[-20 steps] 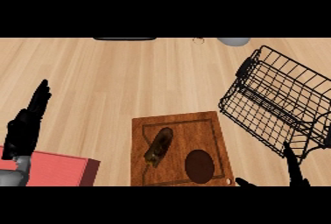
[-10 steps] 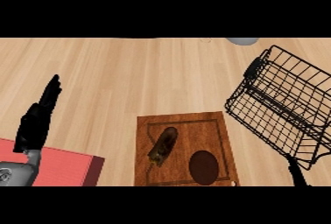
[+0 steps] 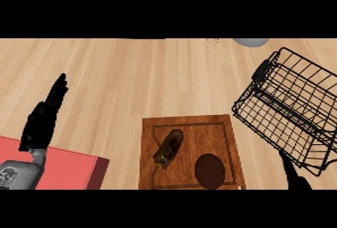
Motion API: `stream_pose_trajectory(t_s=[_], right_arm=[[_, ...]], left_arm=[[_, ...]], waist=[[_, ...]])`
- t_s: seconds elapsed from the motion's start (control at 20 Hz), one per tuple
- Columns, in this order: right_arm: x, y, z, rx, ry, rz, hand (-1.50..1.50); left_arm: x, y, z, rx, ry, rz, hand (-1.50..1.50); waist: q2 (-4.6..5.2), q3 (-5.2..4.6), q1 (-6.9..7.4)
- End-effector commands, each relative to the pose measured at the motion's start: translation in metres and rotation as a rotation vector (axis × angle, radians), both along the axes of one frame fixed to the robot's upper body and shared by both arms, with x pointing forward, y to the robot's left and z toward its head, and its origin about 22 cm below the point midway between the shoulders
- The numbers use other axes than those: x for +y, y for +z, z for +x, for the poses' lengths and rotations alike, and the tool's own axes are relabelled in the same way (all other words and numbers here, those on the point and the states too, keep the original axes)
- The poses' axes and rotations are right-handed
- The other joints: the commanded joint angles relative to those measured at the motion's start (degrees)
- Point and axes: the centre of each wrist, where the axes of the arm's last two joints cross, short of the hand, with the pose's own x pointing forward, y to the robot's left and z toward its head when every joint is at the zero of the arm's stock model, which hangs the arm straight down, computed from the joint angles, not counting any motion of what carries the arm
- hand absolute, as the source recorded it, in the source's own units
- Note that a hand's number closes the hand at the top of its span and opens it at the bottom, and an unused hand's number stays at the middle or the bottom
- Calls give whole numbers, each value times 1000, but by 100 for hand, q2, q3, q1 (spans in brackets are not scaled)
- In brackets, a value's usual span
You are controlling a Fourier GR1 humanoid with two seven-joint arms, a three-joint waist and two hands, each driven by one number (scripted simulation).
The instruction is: Pick the cupcake from the cutting board and place it in the tiered basket
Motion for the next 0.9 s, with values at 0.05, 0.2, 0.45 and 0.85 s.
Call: stream_pose_trajectory(t_s=[0.05, 0.2, 0.45, 0.85], right_arm=[[21, 7, 14, 152, -96, 5, -150], [35, 0, 12, 167, -74, 0, -150], [49, -9, 12, 182, -37, -80, -150], [64, -15, 24, 198, -61, -166, -150]], left_arm=[[-4, -3, 4, 12, 7, -15, 0], [1, -7, 0, 16, 22, -6, 0], [-4, -5, 2, 4, 13, -12, 0], [2, -3, -3, 16, 12, -21, 0]], waist=[[-3, 13, -43], [-9, 12, -39], [-6, 3, -59], [-26, 18, -51]])
